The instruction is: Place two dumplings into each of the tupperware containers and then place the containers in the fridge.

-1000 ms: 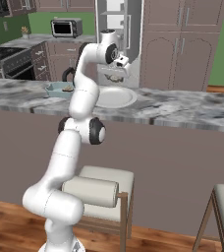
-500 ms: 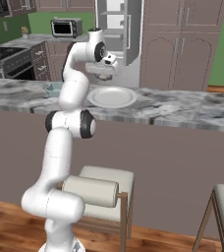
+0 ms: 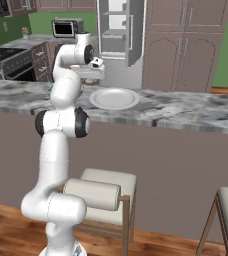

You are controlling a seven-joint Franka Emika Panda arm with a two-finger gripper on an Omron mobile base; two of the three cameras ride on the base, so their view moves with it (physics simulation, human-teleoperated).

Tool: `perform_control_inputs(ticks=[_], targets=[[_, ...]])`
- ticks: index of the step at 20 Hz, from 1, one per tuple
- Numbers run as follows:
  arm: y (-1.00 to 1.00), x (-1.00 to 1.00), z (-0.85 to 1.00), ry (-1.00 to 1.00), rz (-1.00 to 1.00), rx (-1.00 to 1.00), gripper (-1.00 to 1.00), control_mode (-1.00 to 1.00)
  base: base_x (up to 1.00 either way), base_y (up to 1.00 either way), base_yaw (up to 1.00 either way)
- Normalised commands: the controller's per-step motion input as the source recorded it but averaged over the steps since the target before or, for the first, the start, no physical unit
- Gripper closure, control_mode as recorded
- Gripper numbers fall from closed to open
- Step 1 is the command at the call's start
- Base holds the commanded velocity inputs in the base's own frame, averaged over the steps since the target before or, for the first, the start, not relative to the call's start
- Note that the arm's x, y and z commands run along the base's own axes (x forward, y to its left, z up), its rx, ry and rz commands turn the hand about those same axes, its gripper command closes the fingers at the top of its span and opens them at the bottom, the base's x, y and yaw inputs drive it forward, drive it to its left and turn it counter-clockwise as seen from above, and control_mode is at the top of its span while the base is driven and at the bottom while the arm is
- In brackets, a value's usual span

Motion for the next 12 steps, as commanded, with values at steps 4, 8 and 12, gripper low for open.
perform_control_inputs(ticks=[4,8,12], targets=[[0.71,-0.18,0.17,0.28,0.13,0.04,1.00,-1.00,0.00,0.00,0.00],[0.56,-0.14,0.32,0.28,0.13,0.02,1.00,-1.00,0.00,0.00,0.00],[0.50,-0.04,0.39,0.23,0.13,0.01,1.00,-1.00,0.00,0.00,0.00]])
